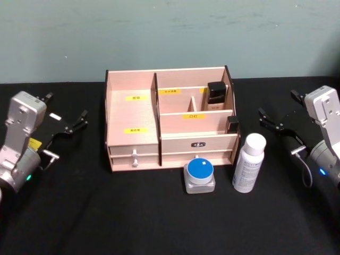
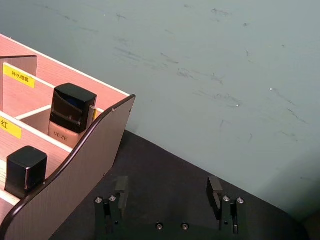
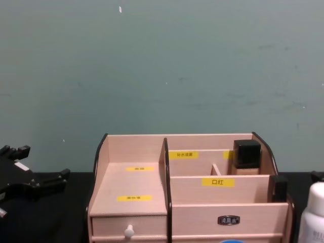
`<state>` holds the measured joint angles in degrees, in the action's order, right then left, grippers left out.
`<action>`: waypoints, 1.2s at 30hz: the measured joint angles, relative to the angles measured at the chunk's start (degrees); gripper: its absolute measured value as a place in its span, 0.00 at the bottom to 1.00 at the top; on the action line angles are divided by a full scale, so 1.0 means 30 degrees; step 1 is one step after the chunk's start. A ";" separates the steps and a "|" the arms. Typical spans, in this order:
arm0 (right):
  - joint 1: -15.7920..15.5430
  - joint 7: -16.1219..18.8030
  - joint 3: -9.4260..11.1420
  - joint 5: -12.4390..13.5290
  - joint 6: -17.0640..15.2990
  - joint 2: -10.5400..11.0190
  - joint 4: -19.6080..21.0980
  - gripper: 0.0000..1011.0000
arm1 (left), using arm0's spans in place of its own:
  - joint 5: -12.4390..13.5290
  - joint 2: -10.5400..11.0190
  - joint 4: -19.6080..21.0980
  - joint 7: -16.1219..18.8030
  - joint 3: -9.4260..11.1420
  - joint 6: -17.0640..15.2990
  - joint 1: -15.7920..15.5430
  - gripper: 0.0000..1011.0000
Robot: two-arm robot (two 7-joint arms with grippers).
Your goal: Pick up the facial cleanser and watermelon frost from the table and place them into the tiered storage box.
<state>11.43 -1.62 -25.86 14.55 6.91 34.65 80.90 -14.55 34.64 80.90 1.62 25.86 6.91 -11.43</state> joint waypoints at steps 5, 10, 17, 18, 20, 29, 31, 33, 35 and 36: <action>0.0000 0.0000 -0.0001 0.0001 -0.0001 0.0000 0.0001 0.99 | 0.0001 0.0000 0.0000 0.0000 0.0001 0.0000 0.0000 0.99; -0.0180 0.0363 0.0287 0.0208 -0.0194 0.0007 0.0220 0.99 | 0.0001 0.0000 0.0001 0.0000 0.0000 0.0000 -0.0001 0.99; -0.1122 0.1060 0.1190 0.0821 -0.0850 0.0638 0.1837 0.99 | 0.0000 0.0000 0.0001 0.0000 0.0001 0.0000 0.0000 0.99; -0.1122 0.1060 0.1190 0.0821 -0.0850 0.0638 0.1837 0.99 | 0.0000 0.0000 0.0001 0.0000 0.0001 0.0000 0.0000 0.99; -0.1632 0.1296 0.1583 0.1170 -0.1099 0.0995 0.2629 0.99 | 0.0000 0.0000 0.0001 0.0000 0.0001 0.0000 -0.0001 0.99; -0.4284 0.2232 0.3636 0.2782 -0.1352 0.2512 0.5831 0.99 | 0.0001 0.0001 0.0002 -0.0001 0.0000 0.0000 0.0000 0.99; -0.5226 0.2478 0.4274 0.3225 -0.1113 0.2937 0.6722 0.99 | 0.0001 0.0001 -0.0001 0.0000 0.0001 0.0000 -0.0001 0.99; -0.5862 0.2672 0.4687 0.3517 -0.0912 0.3167 0.7240 0.99 | 0.0000 0.0000 0.0001 0.0000 0.0001 0.0000 0.0000 0.99; -0.6779 0.2950 0.5255 0.3946 -0.0625 0.3491 0.7997 0.99 | 0.0001 0.0001 0.0001 0.0000 0.0001 0.0000 0.0000 0.99; -0.7132 0.3058 0.5463 0.4098 -0.0520 0.3602 0.8270 0.99 | 0.0000 0.0000 0.0000 0.0000 0.0001 0.0000 0.0000 0.99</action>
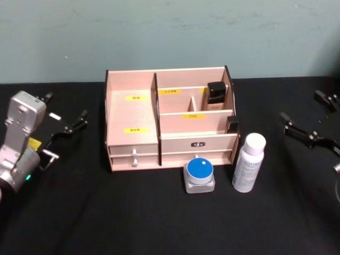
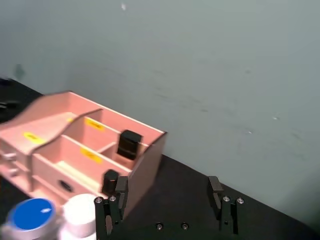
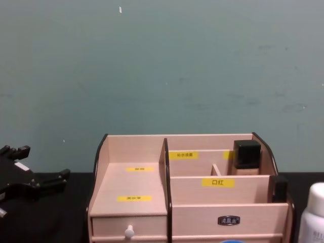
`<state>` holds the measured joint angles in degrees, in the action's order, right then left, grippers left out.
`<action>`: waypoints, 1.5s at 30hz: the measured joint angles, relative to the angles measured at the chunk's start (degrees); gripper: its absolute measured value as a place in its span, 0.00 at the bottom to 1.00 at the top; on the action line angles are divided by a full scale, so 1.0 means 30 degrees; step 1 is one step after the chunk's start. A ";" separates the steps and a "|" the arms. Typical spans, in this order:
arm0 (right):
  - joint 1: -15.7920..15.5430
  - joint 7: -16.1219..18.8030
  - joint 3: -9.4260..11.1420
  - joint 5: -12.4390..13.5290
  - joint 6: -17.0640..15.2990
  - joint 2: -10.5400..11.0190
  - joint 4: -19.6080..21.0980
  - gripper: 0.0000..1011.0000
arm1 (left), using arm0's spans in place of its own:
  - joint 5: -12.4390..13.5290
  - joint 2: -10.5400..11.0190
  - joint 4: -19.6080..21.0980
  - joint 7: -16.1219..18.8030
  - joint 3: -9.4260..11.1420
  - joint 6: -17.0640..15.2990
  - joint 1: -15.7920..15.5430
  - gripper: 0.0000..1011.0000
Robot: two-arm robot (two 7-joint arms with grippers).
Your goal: Pick up the facial cleanser and watermelon frost from the table and place them into the tiered storage box.
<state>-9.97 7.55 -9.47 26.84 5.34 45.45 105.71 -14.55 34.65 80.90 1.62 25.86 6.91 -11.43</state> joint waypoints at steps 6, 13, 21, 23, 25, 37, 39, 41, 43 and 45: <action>-0.2713 0.0896 0.1392 0.0938 0.0662 0.0748 0.1887 0.99 | 0.0001 0.0000 0.0001 0.0000 -0.0001 0.0000 -0.0001 0.99; -0.4423 0.1620 0.1902 0.1157 0.0727 0.1103 0.2947 0.99 | 0.0001 0.0000 0.0002 0.0000 -0.0001 0.0000 -0.0001 0.99; -0.4619 0.2082 0.1605 0.0935 0.0135 0.0934 0.2961 0.99 | 0.0001 0.0000 0.0000 0.0001 -0.0001 0.0000 0.0000 0.99; -0.4477 0.2277 0.1447 0.0918 -0.0062 0.0841 0.2767 0.99 | 0.0000 0.0000 0.0001 0.0000 0.0000 0.0000 0.0000 0.99; -0.4350 0.2386 0.1326 0.0887 -0.0192 0.0755 0.2611 0.99 | 0.0000 0.0000 0.0001 0.0000 -0.0001 0.0000 0.0000 0.99; -0.3133 0.3151 0.0521 0.0833 -0.1754 -0.0010 0.1370 0.99 | 0.0001 0.0000 0.0001 0.0000 -0.0001 0.0000 0.0000 0.99; -0.2927 0.3283 0.0446 0.0894 -0.2077 -0.0065 0.1252 0.99 | 0.0001 0.0000 0.0001 0.0000 0.0000 0.0000 0.0000 0.99; -0.2538 0.3498 0.0344 0.1012 -0.2642 -0.0132 0.1085 0.99 | 0.0000 0.0000 0.0001 0.0000 -0.0001 0.0000 -0.0001 0.99; -0.2294 0.3598 0.0270 0.1048 -0.3003 -0.0190 0.0989 0.99 | 0.0001 0.0000 0.0000 0.0000 0.0000 0.0000 -0.0001 0.99; -0.1924 0.3717 0.0150 0.1052 -0.3465 -0.0297 0.0842 0.99 | 0.0001 0.0000 0.0001 -0.0001 -0.0001 0.0000 0.0000 0.99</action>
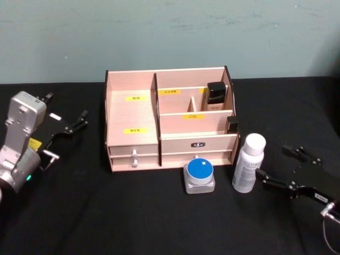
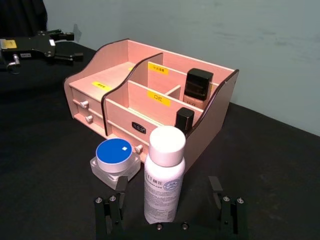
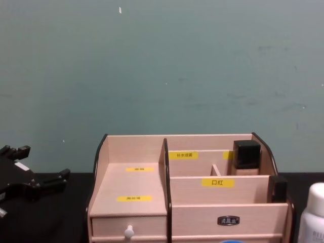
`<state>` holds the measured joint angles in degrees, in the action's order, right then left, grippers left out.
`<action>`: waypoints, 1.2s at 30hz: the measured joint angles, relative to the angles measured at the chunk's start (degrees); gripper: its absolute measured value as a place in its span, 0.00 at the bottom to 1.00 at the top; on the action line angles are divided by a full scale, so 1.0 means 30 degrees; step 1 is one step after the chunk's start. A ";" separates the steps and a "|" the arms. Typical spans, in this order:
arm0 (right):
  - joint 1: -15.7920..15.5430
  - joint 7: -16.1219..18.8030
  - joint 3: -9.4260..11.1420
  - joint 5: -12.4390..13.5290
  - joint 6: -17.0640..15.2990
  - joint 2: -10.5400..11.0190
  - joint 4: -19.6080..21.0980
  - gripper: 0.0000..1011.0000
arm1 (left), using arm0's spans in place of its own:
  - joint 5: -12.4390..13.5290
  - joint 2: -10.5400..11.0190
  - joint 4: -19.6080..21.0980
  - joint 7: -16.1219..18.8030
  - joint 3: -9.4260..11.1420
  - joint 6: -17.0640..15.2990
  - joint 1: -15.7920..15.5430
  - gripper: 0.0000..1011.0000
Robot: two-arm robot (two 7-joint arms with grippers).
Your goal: Pick up the facial cleanser and watermelon frost from the table and place them into the tiered storage box.
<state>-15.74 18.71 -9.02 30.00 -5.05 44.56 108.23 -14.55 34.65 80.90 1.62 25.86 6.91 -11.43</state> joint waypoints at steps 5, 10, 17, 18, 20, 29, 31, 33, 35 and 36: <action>0.1090 0.0361 -0.0376 -0.0015 -0.0960 -0.0368 -0.0597 0.99 | 0.0000 0.0000 -0.0001 0.0001 0.0000 0.0000 0.0000 0.99; 0.2125 0.0634 -0.0725 -0.0272 -0.1596 -0.0886 -0.1306 0.99 | 0.0000 0.0000 0.0000 0.0001 0.0001 0.0000 0.0000 0.99; 0.2980 0.0953 -0.1125 -0.0597 -0.1949 -0.1453 -0.2000 0.99 | 0.0000 -0.0001 0.0000 0.0001 0.0000 0.0000 0.0001 0.99; 0.3049 0.0986 -0.1170 -0.0625 -0.1970 -0.1503 -0.2054 0.99 | 0.0000 0.0000 0.0001 0.0001 0.0001 0.0000 0.0000 0.99; 0.3145 0.1042 -0.1242 -0.0674 -0.1996 -0.1578 -0.2126 0.99 | 0.0000 0.0000 0.0000 0.0001 0.0000 0.0000 0.0000 0.99; 0.3553 0.1231 -0.1579 -0.0975 -0.2066 -0.1946 -0.2435 0.99 | -0.0001 -0.0001 0.0000 0.0001 0.0001 0.0000 0.0000 0.99; 0.3626 0.1249 -0.1625 -0.1028 -0.2069 -0.2001 -0.2511 0.99 | 0.0000 0.0000 -0.0001 0.0001 0.0001 0.0000 0.0001 0.99; 0.3749 0.1299 -0.1701 -0.1113 -0.2060 -0.2081 -0.2639 0.99 | 0.0000 0.0000 0.0000 0.0001 0.0000 0.0000 0.0000 0.99; 0.3860 0.1331 -0.1786 -0.1209 -0.2031 -0.2157 -0.2737 0.99 | -0.0001 -0.0001 0.0000 0.0001 0.0001 0.0000 0.0001 0.99; 0.3895 0.1343 -0.1812 -0.1238 -0.2022 -0.2179 -0.2760 0.99 | 0.0000 0.0000 0.0000 0.0002 0.0000 0.0000 -0.0001 0.99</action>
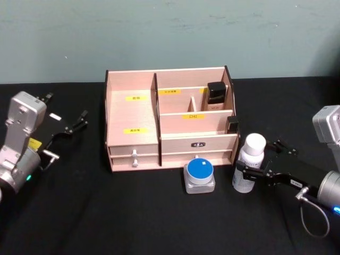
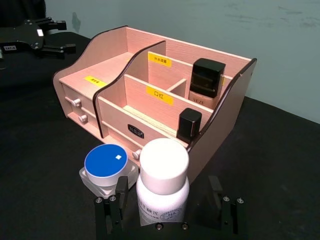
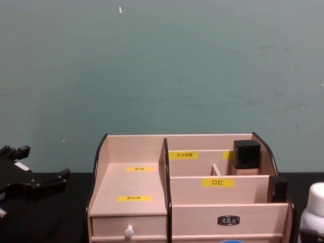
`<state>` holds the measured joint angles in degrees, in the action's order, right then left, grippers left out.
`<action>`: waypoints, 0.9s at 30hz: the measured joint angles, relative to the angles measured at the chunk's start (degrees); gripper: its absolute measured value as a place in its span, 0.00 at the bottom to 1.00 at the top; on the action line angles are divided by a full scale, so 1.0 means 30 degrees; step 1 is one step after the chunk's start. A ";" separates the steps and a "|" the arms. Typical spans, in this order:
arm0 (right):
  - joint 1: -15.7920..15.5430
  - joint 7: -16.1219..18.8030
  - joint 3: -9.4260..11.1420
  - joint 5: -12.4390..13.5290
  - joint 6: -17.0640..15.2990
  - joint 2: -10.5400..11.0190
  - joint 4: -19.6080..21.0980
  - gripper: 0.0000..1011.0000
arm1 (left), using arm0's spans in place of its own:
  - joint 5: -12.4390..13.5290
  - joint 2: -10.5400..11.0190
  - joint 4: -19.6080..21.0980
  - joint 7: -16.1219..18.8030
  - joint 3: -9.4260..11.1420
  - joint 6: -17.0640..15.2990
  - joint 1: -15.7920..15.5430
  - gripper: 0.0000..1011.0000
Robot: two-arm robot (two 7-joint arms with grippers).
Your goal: Pick up the facial cleanser and watermelon frost from the table and place them into the tiered storage box.
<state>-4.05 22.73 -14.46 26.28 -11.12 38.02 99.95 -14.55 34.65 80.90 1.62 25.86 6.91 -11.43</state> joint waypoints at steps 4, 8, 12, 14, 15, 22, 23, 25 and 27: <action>0.0165 0.0051 -0.0104 -0.0164 0.0065 -0.0113 -0.0082 0.99 | 0.0000 0.0000 -0.0001 -0.0001 0.0001 0.0000 0.0001 0.99; 0.0215 0.0147 -0.0150 -0.0242 0.0217 -0.0162 -0.0097 0.99 | 0.0000 0.0001 0.0001 -0.0001 0.0001 0.0000 0.0002 0.99; 0.0215 0.0144 -0.0149 -0.0238 0.0217 -0.0162 -0.0097 0.99 | -0.0001 0.0000 -0.0001 -0.0001 0.0000 0.0000 0.0000 0.99; 0.0215 0.0140 -0.0145 -0.0238 0.0217 -0.0159 -0.0097 0.99 | 0.0000 0.0000 0.0000 -0.0001 0.0001 0.0000 0.0001 0.99; 0.0214 0.0137 -0.0143 -0.0238 0.0217 -0.0158 -0.0097 0.99 | -0.0001 0.0000 0.0000 -0.0001 0.0001 0.0000 0.0001 0.99; 0.0207 0.0125 -0.0134 -0.0236 0.0217 -0.0149 -0.0097 0.99 | 0.0000 0.0000 -0.0001 0.0000 0.0001 0.0000 0.0001 0.99; 0.0206 0.0124 -0.0133 -0.0237 0.0217 -0.0148 -0.0098 0.99 | 0.0000 0.0001 0.0001 -0.0001 0.0001 0.0000 0.0001 0.99; 0.0201 0.0121 -0.0129 -0.0236 0.0216 -0.0143 -0.0097 0.95 | 0.0000 0.0000 -0.0001 -0.0001 0.0000 0.0000 0.0001 0.99; 0.0199 0.0118 -0.0126 -0.0234 0.0214 -0.0140 -0.0095 0.91 | -0.0001 0.0000 -0.0001 -0.0001 0.0000 0.0000 0.0001 0.99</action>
<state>-3.46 23.09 -14.84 25.58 -10.48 37.60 99.67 -14.55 34.65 80.90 1.62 25.86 6.91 -11.43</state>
